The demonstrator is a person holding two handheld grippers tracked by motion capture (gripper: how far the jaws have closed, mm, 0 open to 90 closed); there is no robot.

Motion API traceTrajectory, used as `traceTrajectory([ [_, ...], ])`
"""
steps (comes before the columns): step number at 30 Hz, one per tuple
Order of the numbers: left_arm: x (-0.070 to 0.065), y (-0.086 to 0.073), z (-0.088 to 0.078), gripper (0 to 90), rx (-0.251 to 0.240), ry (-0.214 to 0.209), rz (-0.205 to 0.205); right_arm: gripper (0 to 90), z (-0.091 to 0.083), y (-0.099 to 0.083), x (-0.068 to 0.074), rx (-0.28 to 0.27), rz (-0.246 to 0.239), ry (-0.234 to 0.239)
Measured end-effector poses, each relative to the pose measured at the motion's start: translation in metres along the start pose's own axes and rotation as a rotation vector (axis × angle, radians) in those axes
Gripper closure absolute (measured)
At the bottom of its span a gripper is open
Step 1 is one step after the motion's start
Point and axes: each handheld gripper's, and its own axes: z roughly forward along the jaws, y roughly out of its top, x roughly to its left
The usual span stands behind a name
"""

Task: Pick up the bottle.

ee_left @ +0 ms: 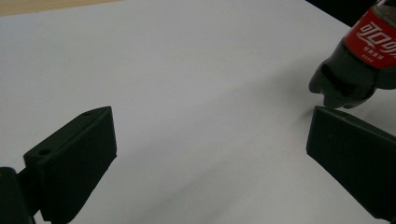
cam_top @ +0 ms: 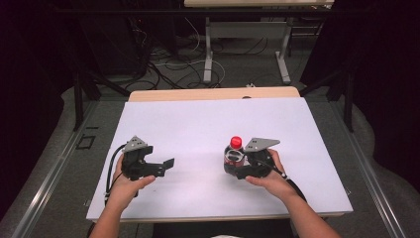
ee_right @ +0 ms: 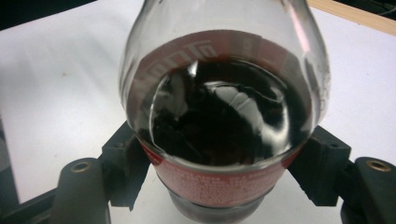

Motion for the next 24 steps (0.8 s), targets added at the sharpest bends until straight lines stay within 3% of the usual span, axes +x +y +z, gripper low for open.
traceTrajectory([
  [5, -0.021, 0.014, 0.002, 7.0, 0.004, -0.065, 0.077, 28.8, -0.002, 0.000, 0.009, 0.003, -0.024, 0.044],
  [6, -0.029, 0.020, 0.003, 8.2, -0.008, -0.094, 0.090, 28.8, -0.002, -0.001, 0.011, -0.005, -0.027, 0.042],
  [8, -0.033, 0.023, 0.003, 9.5, -0.007, -0.109, 0.099, 28.8, -0.002, -0.001, 0.013, 0.008, -0.036, 0.053],
  [10, -0.040, 0.030, 0.004, 16.6, -0.008, -0.134, 0.114, 28.8, -0.001, -0.003, 0.017, -0.003, -0.033, 0.067],
  [11, -0.048, 0.036, 0.006, 16.7, -0.001, -0.170, 0.121, 28.8, -0.001, -0.003, 0.019, 0.007, -0.035, 0.071],
  [14, -0.060, 0.045, 0.009, 20.0, 0.005, -0.213, 0.148, 28.8, 0.002, -0.005, 0.023, -0.003, -0.043, 0.076],
  [16, -0.064, 0.048, 0.011, 20.8, 0.003, -0.223, 0.152, 28.8, 0.002, -0.005, 0.024, 0.006, -0.044, 0.082],
  [19, -0.079, 0.058, 0.015, 25.5, -0.002, -0.247, 0.201, 28.8, 0.005, -0.007, 0.027, -0.006, -0.040, 0.091],
  [21, -0.085, 0.063, 0.015, 28.2, 0.010, -0.279, 0.219, 28.8, 0.004, -0.007, 0.028, 0.023, -0.041, 0.107],
  [23, -0.089, 0.065, 0.016, 32.2, -0.001, -0.294, 0.221, 28.8, 0.005, -0.008, 0.029, 0.007, -0.038, 0.105],
  [24, -0.094, 0.069, 0.016, 34.7, 0.000, -0.331, 0.237, 28.8, 0.006, -0.008, 0.029, 0.008, -0.043, 0.110],
])
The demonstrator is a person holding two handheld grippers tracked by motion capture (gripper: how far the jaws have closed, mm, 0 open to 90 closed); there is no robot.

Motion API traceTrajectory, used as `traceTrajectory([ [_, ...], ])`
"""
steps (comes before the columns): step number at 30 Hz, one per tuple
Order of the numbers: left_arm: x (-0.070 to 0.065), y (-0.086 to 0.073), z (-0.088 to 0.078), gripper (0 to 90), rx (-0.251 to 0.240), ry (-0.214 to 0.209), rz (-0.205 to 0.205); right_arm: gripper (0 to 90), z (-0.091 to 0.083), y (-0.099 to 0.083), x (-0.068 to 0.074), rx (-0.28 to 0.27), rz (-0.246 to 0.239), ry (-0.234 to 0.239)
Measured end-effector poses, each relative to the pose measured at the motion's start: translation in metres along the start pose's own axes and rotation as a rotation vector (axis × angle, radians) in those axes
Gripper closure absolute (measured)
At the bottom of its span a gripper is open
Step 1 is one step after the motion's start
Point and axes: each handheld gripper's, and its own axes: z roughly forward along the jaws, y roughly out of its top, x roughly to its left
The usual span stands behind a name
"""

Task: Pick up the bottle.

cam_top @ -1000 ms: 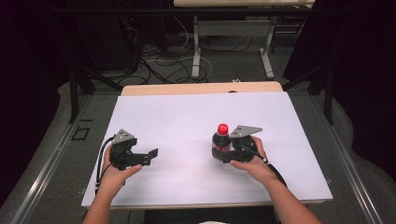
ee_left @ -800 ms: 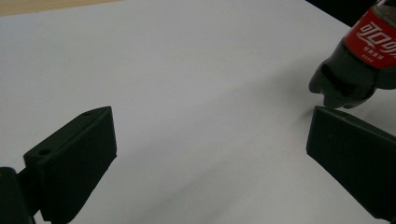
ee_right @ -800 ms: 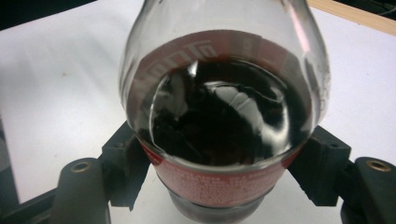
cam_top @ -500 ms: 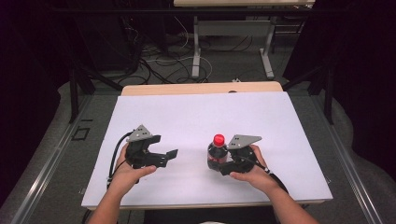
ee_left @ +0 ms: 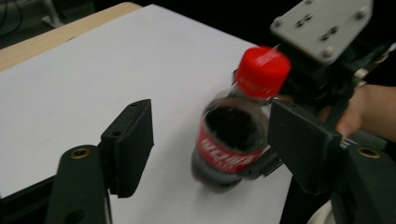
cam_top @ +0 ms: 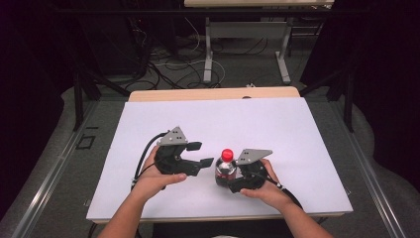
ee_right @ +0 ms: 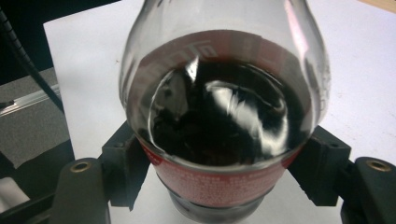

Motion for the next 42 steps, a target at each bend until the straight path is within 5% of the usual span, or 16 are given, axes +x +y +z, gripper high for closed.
traceTrajectory([
  [8, -0.007, 0.017, 0.011, 38.7, 0.001, -0.096, 0.022, 28.8, 0.002, -0.001, 0.006, 0.010, -0.020, 0.030],
  [24, -0.007, 0.020, 0.027, 57.2, 0.083, -0.192, 0.044, 28.8, 0.006, -0.003, 0.014, 0.017, -0.048, 0.094],
  [33, -0.010, 0.022, 0.026, 60.6, 0.105, -0.187, 0.088, 28.9, 0.008, -0.003, 0.016, 0.017, -0.052, 0.114],
  [42, -0.015, 0.021, 0.024, 61.2, 0.069, -0.110, 0.039, 29.0, 0.006, -0.001, 0.016, 0.006, -0.027, 0.066],
])
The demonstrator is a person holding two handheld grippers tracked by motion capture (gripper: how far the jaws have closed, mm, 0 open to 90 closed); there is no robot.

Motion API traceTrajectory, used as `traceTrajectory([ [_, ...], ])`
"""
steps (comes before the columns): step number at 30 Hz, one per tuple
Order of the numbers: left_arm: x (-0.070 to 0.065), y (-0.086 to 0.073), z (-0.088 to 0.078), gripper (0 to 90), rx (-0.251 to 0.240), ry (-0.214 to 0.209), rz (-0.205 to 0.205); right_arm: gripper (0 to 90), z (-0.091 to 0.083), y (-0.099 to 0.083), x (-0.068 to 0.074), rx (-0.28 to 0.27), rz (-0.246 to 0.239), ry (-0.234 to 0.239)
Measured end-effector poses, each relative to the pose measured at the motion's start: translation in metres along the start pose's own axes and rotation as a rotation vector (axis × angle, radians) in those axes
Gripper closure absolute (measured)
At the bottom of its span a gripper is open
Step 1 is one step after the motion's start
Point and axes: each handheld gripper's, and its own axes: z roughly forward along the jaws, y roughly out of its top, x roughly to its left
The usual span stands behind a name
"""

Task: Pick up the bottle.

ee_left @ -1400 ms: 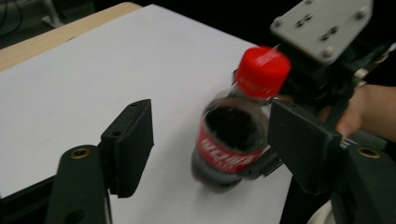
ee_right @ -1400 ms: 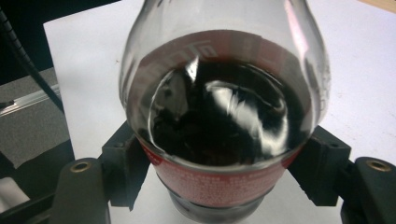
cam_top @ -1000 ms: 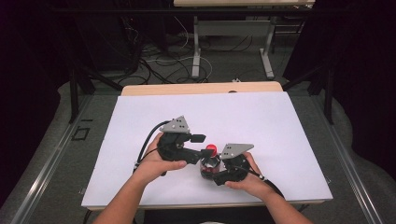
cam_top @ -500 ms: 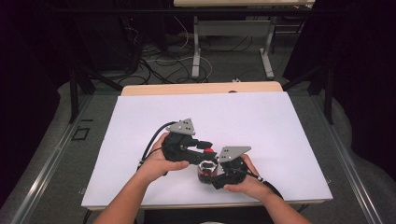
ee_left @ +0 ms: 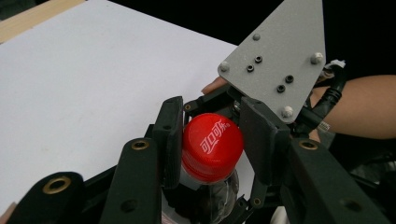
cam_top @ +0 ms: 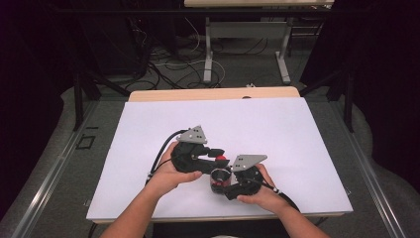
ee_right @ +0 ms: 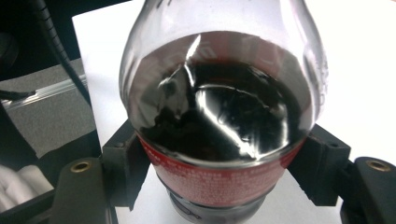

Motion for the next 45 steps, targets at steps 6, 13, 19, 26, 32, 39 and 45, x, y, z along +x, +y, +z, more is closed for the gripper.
traceTrajectory([
  [6, -0.013, 0.001, 0.003, 61.4, -0.027, 0.121, -0.029, 29.0, 0.001, 0.002, 0.003, -0.010, 0.033, -0.079],
  [13, -0.031, 0.003, 0.013, 61.5, -0.076, 0.325, -0.086, 29.0, 0.002, 0.004, 0.007, -0.019, 0.064, -0.206],
  [19, -0.035, 0.004, 0.017, 61.2, -0.084, 0.367, -0.109, 28.9, 0.001, 0.005, 0.008, -0.003, 0.074, -0.264],
  [26, -0.026, 0.004, 0.006, 45.0, -0.068, 0.290, -0.062, 28.9, 0.000, 0.004, 0.005, -0.005, 0.072, -0.172],
  [32, -0.011, 0.004, -0.011, 45.0, -0.044, 0.060, -0.009, 28.9, -0.001, 0.006, 0.007, -0.014, 0.053, -0.098],
  [39, -0.001, 0.000, -0.011, 49.3, 0.007, -0.050, 0.071, 28.9, 0.000, 0.007, 0.012, -0.018, 0.014, -0.017],
  [45, 0.008, -0.004, -0.012, 57.2, -0.009, -0.133, 0.089, 28.9, 0.000, 0.007, 0.016, -0.021, 0.000, 0.014],
])
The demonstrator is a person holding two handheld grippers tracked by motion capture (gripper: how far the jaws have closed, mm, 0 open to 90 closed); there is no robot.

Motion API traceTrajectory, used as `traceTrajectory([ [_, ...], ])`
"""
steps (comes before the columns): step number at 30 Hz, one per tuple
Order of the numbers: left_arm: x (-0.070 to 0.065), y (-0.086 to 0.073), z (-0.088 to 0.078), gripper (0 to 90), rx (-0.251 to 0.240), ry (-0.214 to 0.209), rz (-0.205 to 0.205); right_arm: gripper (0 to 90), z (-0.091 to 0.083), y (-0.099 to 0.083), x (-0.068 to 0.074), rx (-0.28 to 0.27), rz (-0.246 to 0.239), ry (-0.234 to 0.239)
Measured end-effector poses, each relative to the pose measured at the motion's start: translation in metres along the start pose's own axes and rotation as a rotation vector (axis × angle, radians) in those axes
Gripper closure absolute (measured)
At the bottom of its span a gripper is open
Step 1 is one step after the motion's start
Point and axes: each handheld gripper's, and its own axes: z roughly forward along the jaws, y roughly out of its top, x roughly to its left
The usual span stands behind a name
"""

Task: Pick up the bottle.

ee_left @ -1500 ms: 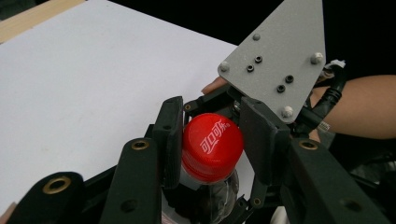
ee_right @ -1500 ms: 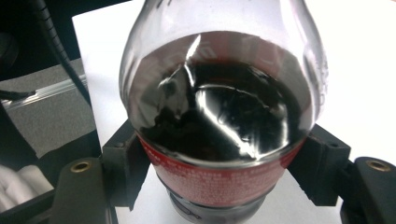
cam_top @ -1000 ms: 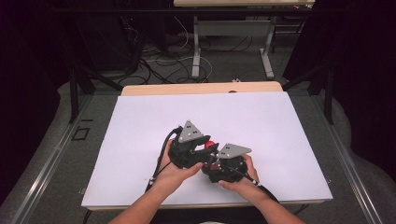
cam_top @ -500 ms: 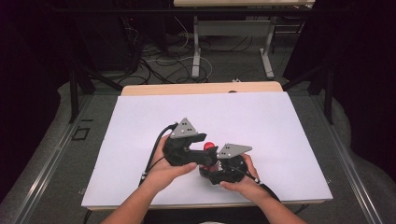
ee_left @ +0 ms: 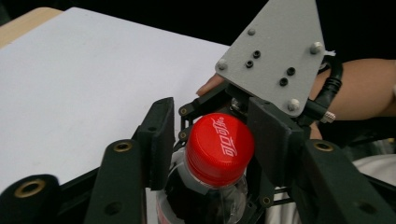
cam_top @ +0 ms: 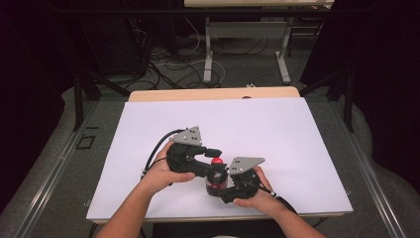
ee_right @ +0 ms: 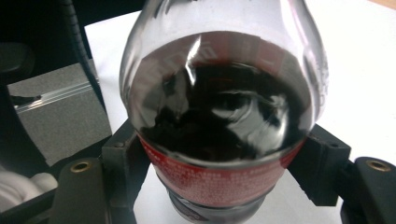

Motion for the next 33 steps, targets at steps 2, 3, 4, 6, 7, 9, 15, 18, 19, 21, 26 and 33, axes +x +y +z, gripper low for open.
traceTrajectory([
  [2, 0.000, -0.001, 0.000, 59.9, -0.008, 0.008, 0.003, 28.9, 0.000, 0.000, 0.000, 0.000, -0.008, 0.001],
  [3, -0.002, -0.002, 0.000, 60.3, -0.012, 0.018, 0.006, 28.9, 0.000, 0.000, 0.000, 0.004, -0.006, 0.005],
  [4, -0.003, -0.002, 0.000, 60.4, -0.013, 0.031, 0.006, 28.9, 0.000, 0.000, 0.000, -0.002, -0.005, 0.001],
  [6, -0.006, -0.002, 0.002, 60.7, -0.014, 0.074, -0.004, 28.9, 0.001, -0.001, 0.000, 0.000, 0.000, -0.012],
  [7, -0.008, -0.002, 0.003, 60.8, -0.017, 0.098, -0.017, 28.9, 0.000, 0.000, -0.001, 0.010, 0.006, -0.018],
  [9, -0.012, -0.001, 0.005, 60.9, -0.027, 0.158, -0.045, 28.9, 0.001, -0.001, -0.002, -0.003, 0.018, -0.041],
  [15, -0.033, 0.002, 0.019, 61.0, -0.074, 0.409, -0.154, 29.0, 0.000, 0.000, -0.003, -0.007, 0.038, -0.153],
  [18, -0.042, 0.003, 0.025, 61.1, -0.081, 0.481, -0.160, 28.9, 0.001, 0.000, -0.002, -0.015, 0.049, -0.183],
  [19, -0.048, 0.004, 0.031, 61.0, -0.079, 0.523, -0.161, 28.9, 0.001, -0.001, -0.003, -0.001, 0.048, -0.186],
  [21, -0.049, 0.004, 0.033, 61.0, -0.080, 0.537, -0.167, 28.9, 0.001, -0.001, -0.002, 0.001, 0.059, -0.186],
  [26, -0.045, 0.007, 0.031, 52.0, -0.064, 0.514, -0.173, 28.8, 0.000, -0.002, -0.004, 0.005, 0.054, -0.171],
  [33, -0.025, 0.011, 0.003, 40.3, -0.034, 0.285, -0.127, 28.8, -0.001, 0.000, -0.004, -0.005, 0.055, -0.118],
])
